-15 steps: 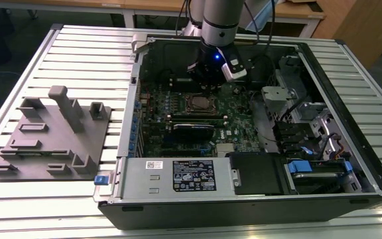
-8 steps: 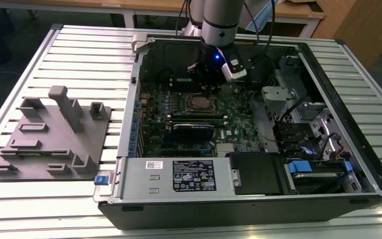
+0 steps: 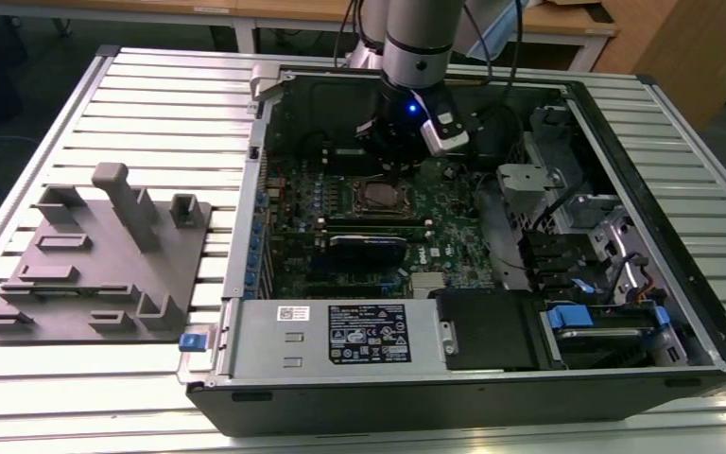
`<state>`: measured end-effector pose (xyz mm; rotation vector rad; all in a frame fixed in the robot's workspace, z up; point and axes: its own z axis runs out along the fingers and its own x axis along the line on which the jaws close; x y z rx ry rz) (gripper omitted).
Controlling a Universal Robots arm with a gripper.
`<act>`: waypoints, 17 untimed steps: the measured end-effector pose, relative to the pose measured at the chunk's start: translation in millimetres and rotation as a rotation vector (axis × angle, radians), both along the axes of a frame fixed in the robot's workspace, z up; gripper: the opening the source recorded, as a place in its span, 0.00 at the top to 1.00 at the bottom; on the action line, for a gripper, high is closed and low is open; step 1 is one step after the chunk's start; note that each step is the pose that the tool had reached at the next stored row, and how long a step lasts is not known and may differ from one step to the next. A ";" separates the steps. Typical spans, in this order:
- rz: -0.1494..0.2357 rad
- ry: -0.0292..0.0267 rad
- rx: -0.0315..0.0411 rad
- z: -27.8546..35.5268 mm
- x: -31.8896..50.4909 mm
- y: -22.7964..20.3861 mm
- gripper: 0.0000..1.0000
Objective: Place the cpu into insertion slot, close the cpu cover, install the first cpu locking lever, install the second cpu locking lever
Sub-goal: 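Install the first cpu locking lever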
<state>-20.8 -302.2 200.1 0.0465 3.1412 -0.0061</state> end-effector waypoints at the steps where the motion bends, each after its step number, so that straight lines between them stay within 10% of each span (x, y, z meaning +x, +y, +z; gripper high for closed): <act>1: 0.000 0.0000 0.0001 0.9 -0.9 0.0 0.90; 17: 0.000 -0.0011 0.0000 6.9 -5.5 -1.3 0.90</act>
